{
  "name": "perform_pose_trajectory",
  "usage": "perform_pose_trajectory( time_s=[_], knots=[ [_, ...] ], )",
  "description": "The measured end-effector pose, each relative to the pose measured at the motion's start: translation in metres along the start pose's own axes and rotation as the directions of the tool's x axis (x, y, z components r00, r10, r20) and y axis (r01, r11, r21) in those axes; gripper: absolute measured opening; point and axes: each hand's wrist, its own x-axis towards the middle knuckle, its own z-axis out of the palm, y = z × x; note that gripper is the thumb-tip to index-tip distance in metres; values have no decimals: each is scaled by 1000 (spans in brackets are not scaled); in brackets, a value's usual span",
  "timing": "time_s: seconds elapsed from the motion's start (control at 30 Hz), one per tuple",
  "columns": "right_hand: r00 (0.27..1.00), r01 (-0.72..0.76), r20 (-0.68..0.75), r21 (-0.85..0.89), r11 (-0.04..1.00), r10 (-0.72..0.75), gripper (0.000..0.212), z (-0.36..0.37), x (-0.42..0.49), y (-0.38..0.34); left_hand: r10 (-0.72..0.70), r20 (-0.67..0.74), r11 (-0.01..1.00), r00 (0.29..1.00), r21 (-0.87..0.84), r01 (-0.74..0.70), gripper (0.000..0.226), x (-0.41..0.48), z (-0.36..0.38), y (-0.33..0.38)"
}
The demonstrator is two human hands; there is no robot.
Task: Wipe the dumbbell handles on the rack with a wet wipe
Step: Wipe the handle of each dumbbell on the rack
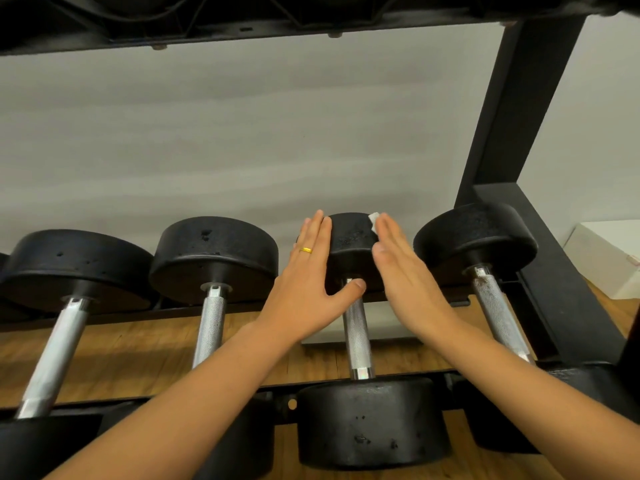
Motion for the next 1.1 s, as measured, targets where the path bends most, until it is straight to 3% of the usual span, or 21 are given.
perform_pose_trajectory(
  time_s=[0.1, 0.27, 0.4, 0.67, 0.77, 0.83, 0.93, 1.0, 1.1],
  knots=[
    [996, 74, 57, -52, 996, -70, 52, -9, -4, 7, 4, 9, 1000, 1000, -9, -4, 102, 1, -1, -1],
    [1000, -30, 9, 59, 998, 30, 52, -9, 6, 4, 5, -8, 1000, 1000, 9, -5, 102, 2, 1, -1],
    [967, 236, 141, -180, 955, -212, 57, -11, 0, 7, 26, 7, 999, 1000, 28, -26, 104, 1, 0, -5],
    [988, 150, 64, -197, 969, -140, 59, -9, 13, 10, 35, 54, 998, 998, 50, -38, 101, 2, -4, -2],
    [986, 164, 63, -208, 964, -154, 54, -13, 10, 7, 85, 114, 956, 990, 271, -113, 84, 3, -29, -12],
    [979, 199, 87, -267, 943, -182, 54, -12, 6, 1, 148, 63, 856, 987, 492, -160, 73, 2, -47, -25],
    [940, 340, 198, -447, 827, -279, 62, -5, 2, -10, 106, -35, 672, 994, 739, -45, 62, -6, -66, -43],
    [937, 349, 214, -496, 795, -278, 64, -10, 9, -12, 98, -68, 621, 993, 784, -7, 58, -10, -71, -55],
    [964, 266, 127, -466, 844, -233, 60, -19, 19, -9, 147, -77, 615, 986, 788, -30, 56, -15, -74, -64]
  ],
)
